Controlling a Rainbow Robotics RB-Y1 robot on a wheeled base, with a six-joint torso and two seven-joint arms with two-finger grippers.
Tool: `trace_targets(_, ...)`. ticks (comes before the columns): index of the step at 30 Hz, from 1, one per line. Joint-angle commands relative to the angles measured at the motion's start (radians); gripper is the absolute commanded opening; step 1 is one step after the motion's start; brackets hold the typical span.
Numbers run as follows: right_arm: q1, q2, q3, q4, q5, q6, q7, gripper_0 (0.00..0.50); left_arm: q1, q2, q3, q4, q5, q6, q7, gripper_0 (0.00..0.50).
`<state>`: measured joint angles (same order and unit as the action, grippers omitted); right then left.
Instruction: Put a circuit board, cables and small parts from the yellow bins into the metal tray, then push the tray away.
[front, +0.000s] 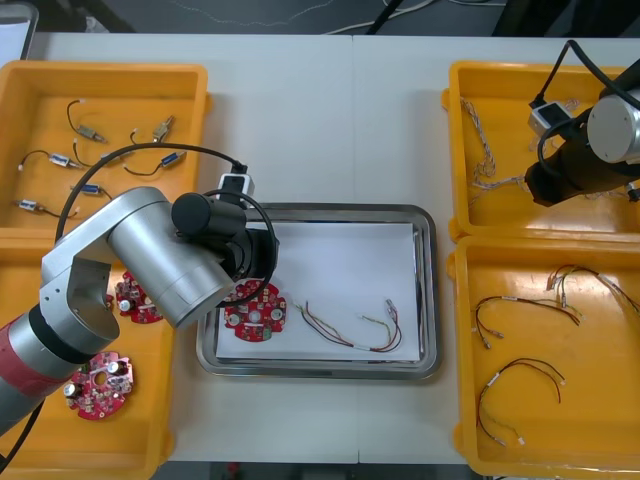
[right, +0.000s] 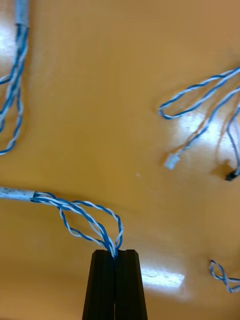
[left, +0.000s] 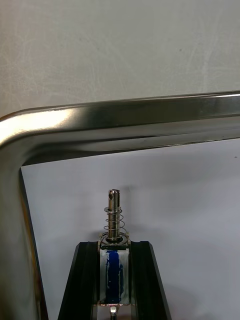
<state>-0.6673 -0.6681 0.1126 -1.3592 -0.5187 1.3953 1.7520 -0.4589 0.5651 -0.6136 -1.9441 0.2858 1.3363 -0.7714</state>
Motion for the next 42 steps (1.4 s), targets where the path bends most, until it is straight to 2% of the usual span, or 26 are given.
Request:
trace_targets(1, -0.038, -0.068, -0.056, 0.018, 0.014, 0.014, 0.054, 0.0, -0.029, -0.004, -0.021, -0.007, -0.025, -0.014, 0.075, 0.0)
trace_targets(6, -0.038, -0.091, -0.071, 0.066, 0.008, 0.013, 0.066, 0.0, -0.029, -0.004, -0.021, -0.007, -0.025, -0.017, 0.086, 0.002)
trace_targets(7, -0.038, -0.097, -0.071, 0.075, 0.006, 0.013, 0.069, 0.0, -0.029, -0.004, -0.021, -0.009, -0.024, -0.017, 0.089, 0.029)
trace_targets(8, -0.038, -0.102, -0.073, 0.083, 0.005, 0.013, 0.07, 0.0, -0.029, -0.004, -0.021, -0.009, -0.022, -0.017, 0.092, 0.095)
trace_targets(9, -0.038, -0.102, -0.073, 0.083, 0.005, 0.013, 0.07, 0.0, -0.029, -0.004, -0.021, -0.009, -0.022, -0.017, 0.092, 0.095)
trace_targets(10, -0.038, -0.108, -0.073, 0.095, 0.006, 0.011, 0.075, 0.0, -0.029, -0.004, -0.021, -0.009, -0.02, -0.019, 0.096, 0.219)
trace_targets(13, -0.038, -0.113, -0.073, 0.103, 0.009, 0.011, 0.078, 0.007, -0.029, -0.004, -0.021, -0.009, -0.019, -0.023, 0.103, 0.277)
trace_targets(14, -0.038, -0.114, -0.073, 0.103, 0.012, 0.011, 0.081, 0.063, -0.029, -0.004, -0.021, -0.009, -0.017, -0.025, 0.106, 0.333)
trace_targets(15, -0.038, -0.114, -0.073, 0.103, 0.014, 0.011, 0.083, 0.106, -0.029, -0.004, -0.021, -0.009, -0.017, -0.026, 0.107, 0.356)
trace_targets(16, -0.038, -0.114, -0.073, 0.103, 0.014, 0.011, 0.086, 0.193, -0.029, -0.004, -0.021, -0.01, -0.016, -0.028, 0.11, 0.41)
trace_targets(17, -0.038, -0.114, -0.073, 0.103, 0.012, 0.013, 0.089, 0.243, -0.029, -0.004, -0.021, -0.009, -0.016, -0.028, 0.112, 0.438)
trace_targets(18, -0.038, -0.114, -0.073, 0.103, 0.009, 0.013, 0.093, 0.243, -0.029, -0.004, -0.021, -0.012, -0.014, -0.029, 0.115, 0.488)
trace_targets(19, -0.038, -0.116, -0.073, 0.103, 0.005, 0.014, 0.103, 0.417, -0.029, -0.004, -0.021, -0.018, -0.014, -0.029, 0.118, 0.5)
trace_targets(22, -0.038, -0.117, -0.073, 0.103, -0.021, 0.025, 0.119, 0.496, -0.027, -0.004, -0.02, -0.041, -0.013, -0.025, 0.123, 0.5)
trace_targets(25, -0.04, -0.123, -0.073, 0.103, -0.067, 0.03, 0.162, 0.5, -0.029, -0.004, 0.014, -0.095, 0.01, 0.03, 0.126, 0.5)
trace_targets(30, -0.054, -0.128, -0.071, 0.101, -0.138, 0.027, 0.337, 0.5, -0.056, 0.009, 0.126, -0.205, 0.147, 0.201, 0.123, 0.5)
trace_targets(34, -0.067, -0.122, -0.073, 0.101, -0.184, 0.027, 0.485, 0.5, -0.064, 0.01, 0.224, -0.285, 0.219, 0.328, 0.126, 0.5)
trace_targets(40, -0.092, -0.102, -0.059, 0.103, -0.185, 0.022, 0.662, 0.5, -0.095, 0.025, 0.367, -0.314, 0.334, 0.469, 0.113, 0.5)
trace_targets(42, -0.097, -0.1, -0.045, 0.101, -0.185, 0.013, 0.692, 0.5, -0.096, 0.03, 0.405, -0.315, 0.349, 0.494, 0.104, 0.5)
